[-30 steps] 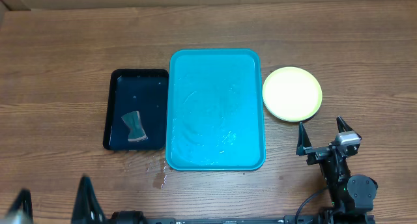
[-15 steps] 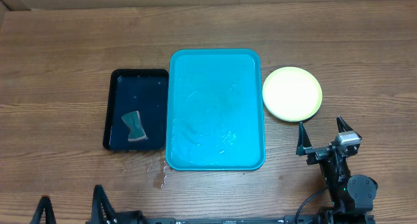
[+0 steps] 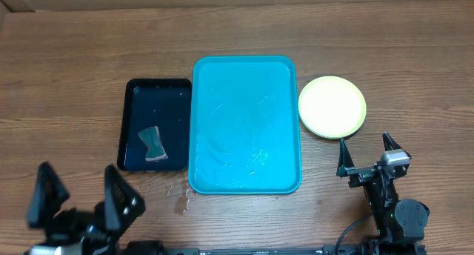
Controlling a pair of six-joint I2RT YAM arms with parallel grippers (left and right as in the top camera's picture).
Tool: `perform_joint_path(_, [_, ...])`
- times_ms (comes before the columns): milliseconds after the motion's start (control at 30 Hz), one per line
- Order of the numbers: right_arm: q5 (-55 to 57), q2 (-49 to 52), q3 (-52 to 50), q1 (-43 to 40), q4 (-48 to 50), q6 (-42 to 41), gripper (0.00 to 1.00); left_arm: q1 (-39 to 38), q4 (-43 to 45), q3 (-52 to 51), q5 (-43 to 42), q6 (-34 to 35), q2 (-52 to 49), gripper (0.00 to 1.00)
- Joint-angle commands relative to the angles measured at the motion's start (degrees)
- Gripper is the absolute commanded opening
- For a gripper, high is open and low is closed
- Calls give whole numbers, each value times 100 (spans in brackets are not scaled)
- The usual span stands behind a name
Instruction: Clean dirty plates on tray and stack at the side
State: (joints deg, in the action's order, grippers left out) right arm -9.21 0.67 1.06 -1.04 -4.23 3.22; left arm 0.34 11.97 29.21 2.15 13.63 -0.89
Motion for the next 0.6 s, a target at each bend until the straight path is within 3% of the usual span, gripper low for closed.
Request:
perform_joint_path(0, [-26, -50, -61, 33, 28, 24, 100, -26, 769, -831, -50, 76, 66, 100])
perform_joint_path(167, [-26, -50, -61, 33, 28, 24, 100, -26, 1537, -1803, -26, 76, 66, 100])
perform_joint_path(467, [-26, -50, -61, 33, 28, 24, 100, -26, 1519, -2903, 136, 74, 68, 100])
perform_joint_path(567, [-26, -50, -61, 33, 28, 24, 100, -26, 907, -2894, 284, 68, 68, 100])
